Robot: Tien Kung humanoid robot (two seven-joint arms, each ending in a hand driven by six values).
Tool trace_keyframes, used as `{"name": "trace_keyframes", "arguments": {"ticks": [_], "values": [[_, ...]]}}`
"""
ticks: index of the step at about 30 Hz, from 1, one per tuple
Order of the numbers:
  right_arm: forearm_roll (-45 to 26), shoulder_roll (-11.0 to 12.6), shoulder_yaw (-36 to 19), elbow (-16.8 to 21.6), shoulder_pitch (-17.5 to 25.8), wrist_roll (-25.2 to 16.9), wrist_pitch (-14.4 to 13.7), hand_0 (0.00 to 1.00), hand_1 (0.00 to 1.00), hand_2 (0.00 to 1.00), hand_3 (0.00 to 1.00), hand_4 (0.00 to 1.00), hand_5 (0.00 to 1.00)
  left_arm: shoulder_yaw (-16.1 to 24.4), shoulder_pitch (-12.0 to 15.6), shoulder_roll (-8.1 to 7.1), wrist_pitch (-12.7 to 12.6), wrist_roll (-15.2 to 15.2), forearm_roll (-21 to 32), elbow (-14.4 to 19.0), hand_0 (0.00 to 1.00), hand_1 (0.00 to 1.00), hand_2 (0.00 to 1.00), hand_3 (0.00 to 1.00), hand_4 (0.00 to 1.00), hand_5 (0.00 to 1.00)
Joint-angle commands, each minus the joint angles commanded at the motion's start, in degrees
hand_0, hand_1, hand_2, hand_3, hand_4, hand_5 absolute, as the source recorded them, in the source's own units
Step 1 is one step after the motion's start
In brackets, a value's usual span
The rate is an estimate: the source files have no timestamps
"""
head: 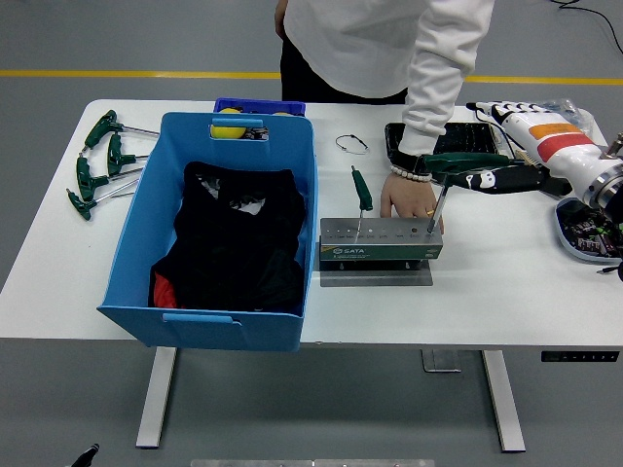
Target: Lift tool from toolbox,place it in box,lift tool from toolbox,place it in box
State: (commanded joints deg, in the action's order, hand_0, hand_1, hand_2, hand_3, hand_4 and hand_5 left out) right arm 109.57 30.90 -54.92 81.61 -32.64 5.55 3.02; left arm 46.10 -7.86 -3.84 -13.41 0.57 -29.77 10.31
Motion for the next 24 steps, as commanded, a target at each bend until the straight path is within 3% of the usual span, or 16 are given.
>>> {"name": "trace_keyframes", "arguments": {"ticks": [3,4,9,10,15,16,21,22,24], "values": [[-0.61,-1.24,1.60,-2.01,-2.11,1.42,0.84,0.981,0.863,0.837,0.892,0.998,0.753,-0.11,-0.06,-0.01,-0.05,0.07,0.21,0.00,0.782,0.804,0.823,0.737,0.722,0.597],[-0.50,-1.52,1.91,-2.47,-2.53,1.75,1.03,0.886,0.748,0.709,0.819,0.998,0.750,-0.03,-0.07,0.00,-0.06,0.07,0.15,0.00,0.783,0.803,0.822,0.737,0.723,0.596],[0.09,-3.50,4.15,-5.80,-5.12,3.00,1.98,0.886,0.748,0.709,0.819,0.998,0.750,0.07,-0.20,-0.06,-0.25,0.28,0.32,0.00,0.783,0.803,0.822,0.737,0.723,0.596],[0.23,-3.82,4.69,-6.43,-5.60,3.02,1.98,0.799,0.640,0.585,0.704,0.998,0.748,0.18,-0.23,-0.07,-0.29,0.30,0.23,0.00,0.783,0.804,0.821,0.737,0.723,0.595],[1.31,-5.17,7.09,-9.23,-7.47,3.20,2.02,0.799,0.640,0.585,0.704,0.998,0.748,0.45,-0.29,-0.13,-0.44,0.40,0.11,0.00,0.783,0.804,0.821,0.737,0.723,0.595],[1.51,-5.45,7.55,-9.82,-7.78,3.32,2.19,0.694,0.551,0.500,0.640,0.998,0.752,0.54,-0.29,-0.14,-0.49,0.42,0.04,0.00,0.784,0.804,0.820,0.733,0.723,0.596],[1.81,-6.46,8.94,-12.24,-8.54,3.63,2.54,0.694,0.551,0.500,0.640,0.998,0.752,0.56,-0.29,-0.16,-0.59,0.50,0.14,0.00,0.784,0.804,0.820,0.733,0.723,0.596],[1.73,-6.59,9.06,-12.54,-8.55,3.57,2.41,0.417,0.439,0.399,0.506,0.998,0.755,0.55,-0.29,-0.18,-0.60,0.50,0.15,0.00,0.784,0.805,0.819,0.732,0.722,0.595],[1.16,-6.88,9.06,-13.12,-8.27,3.26,1.32,0.417,0.439,0.399,0.506,0.998,0.755,0.59,-0.33,-0.23,-0.61,0.46,0.03,0.00,0.784,0.805,0.819,0.732,0.722,0.595]]}}
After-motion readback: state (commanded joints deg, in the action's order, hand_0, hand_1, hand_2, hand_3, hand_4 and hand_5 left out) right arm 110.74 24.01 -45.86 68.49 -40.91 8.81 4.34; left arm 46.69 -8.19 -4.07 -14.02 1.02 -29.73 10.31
